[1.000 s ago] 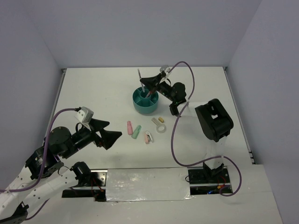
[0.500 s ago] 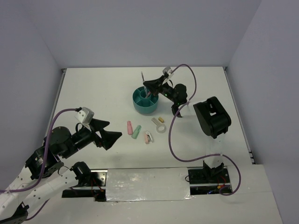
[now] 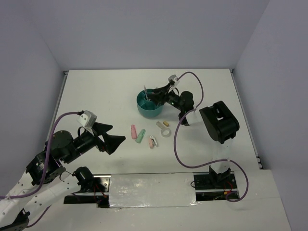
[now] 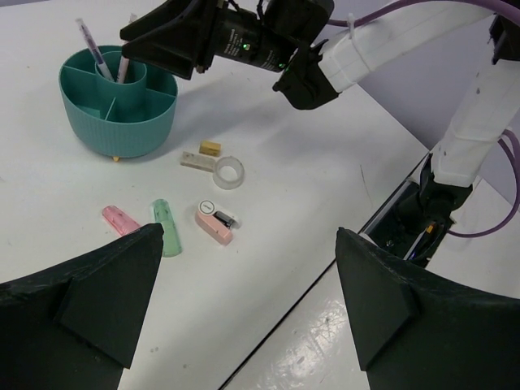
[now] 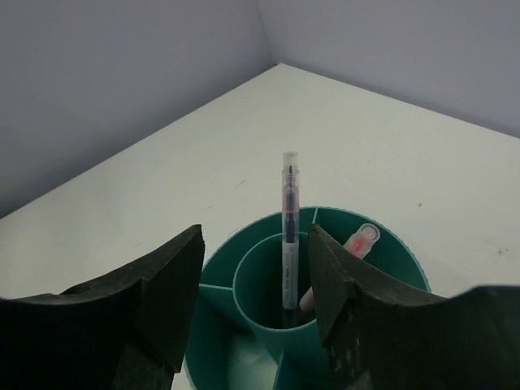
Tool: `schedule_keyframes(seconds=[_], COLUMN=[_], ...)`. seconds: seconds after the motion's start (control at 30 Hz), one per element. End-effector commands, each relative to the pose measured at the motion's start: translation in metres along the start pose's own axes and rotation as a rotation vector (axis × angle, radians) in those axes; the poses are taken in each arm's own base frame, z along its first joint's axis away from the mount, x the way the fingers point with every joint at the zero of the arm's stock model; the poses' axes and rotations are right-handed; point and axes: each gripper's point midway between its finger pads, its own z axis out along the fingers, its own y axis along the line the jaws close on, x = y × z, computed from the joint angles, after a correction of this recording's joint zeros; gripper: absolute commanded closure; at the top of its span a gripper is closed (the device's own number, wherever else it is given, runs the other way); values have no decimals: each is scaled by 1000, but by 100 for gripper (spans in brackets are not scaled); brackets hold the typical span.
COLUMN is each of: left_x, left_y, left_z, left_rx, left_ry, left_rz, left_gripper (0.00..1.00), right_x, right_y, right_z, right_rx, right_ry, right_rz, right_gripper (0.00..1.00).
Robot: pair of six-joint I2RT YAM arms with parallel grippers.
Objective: Sort the stationery into containers
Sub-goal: Place the pen in the storage box, then pick up the stationery from the center of the board.
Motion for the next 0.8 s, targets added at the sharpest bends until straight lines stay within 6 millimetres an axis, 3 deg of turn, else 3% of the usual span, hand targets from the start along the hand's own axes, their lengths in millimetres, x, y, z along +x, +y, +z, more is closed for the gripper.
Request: schedule_keyframes(seconds=[0.0, 0.07, 0.1, 0.13, 0.17, 0.2, 0.23, 0.27, 0.3, 0.33, 0.37, 0.4, 0.43, 0.5, 0.53, 0.6, 0.63, 0.77], left_x=[-13, -14, -14, -16, -15, -16, -20, -15, -13, -14, -7, 2, 6, 11, 13, 12, 13, 23], left_y=[-4, -2, -1, 3, 8, 16, 37, 52, 68, 98, 112, 126, 146, 157, 162, 162, 162, 162], left_z=[0, 0, 0, 0, 0, 1, -1, -1, -4, -13, -14, -26, -35, -50, -52, -51, -47, -41], left_rx=[18, 10, 4, -20, -52, -95, -217, -312, -407, -589, -694, -803, -949, -1074, -1120, -1123, -1116, -1075], left_ry=[-42, -48, -50, -58, -57, -60, -86, -68, -66, -93, -77, -34, -25, -4, 6, 29, 50, 135], left_rz=[26, 22, 17, 12, -8, -21, -41, -83, -105, -122, -175, -178, -173, -210, -201, -181, -166, -87], left_gripper=[1, 1, 1, 1, 1, 1, 1, 1, 1, 1, 1, 1, 1, 1, 1, 1, 1, 1], right_x=[-91, -103, -124, -122, -124, -143, -118, -144, -132, -113, -111, -75, -75, -39, -30, -6, 6, 61], right_y=[44, 53, 71, 70, 74, 99, 93, 84, 96, 87, 70, 75, 75, 80, 97, 102, 113, 118], right_z=[-2, -6, -9, -8, -8, -8, -8, -10, -6, -11, -23, -38, -43, -63, -63, -73, -72, -69], right_rx=[-117, -119, -136, -93, -68, -68, 15, 175, 235, 352, 522, 596, 659, 735, 725, 789, 768, 812], right_ry=[-238, -237, -268, -227, -212, -228, -98, -133, -76, 46, 75, 230, 251, 394, 429, 494, 527, 662], right_rz=[-153, -158, -192, -170, -171, -211, -157, -166, -138, -117, -113, -56, -27, 11, 4, 5, 1, 16], right_gripper=[38, 30, 27, 24, 1, 0, 0, 0, 0, 0, 0, 0, 0, 0, 0, 0, 0, 11])
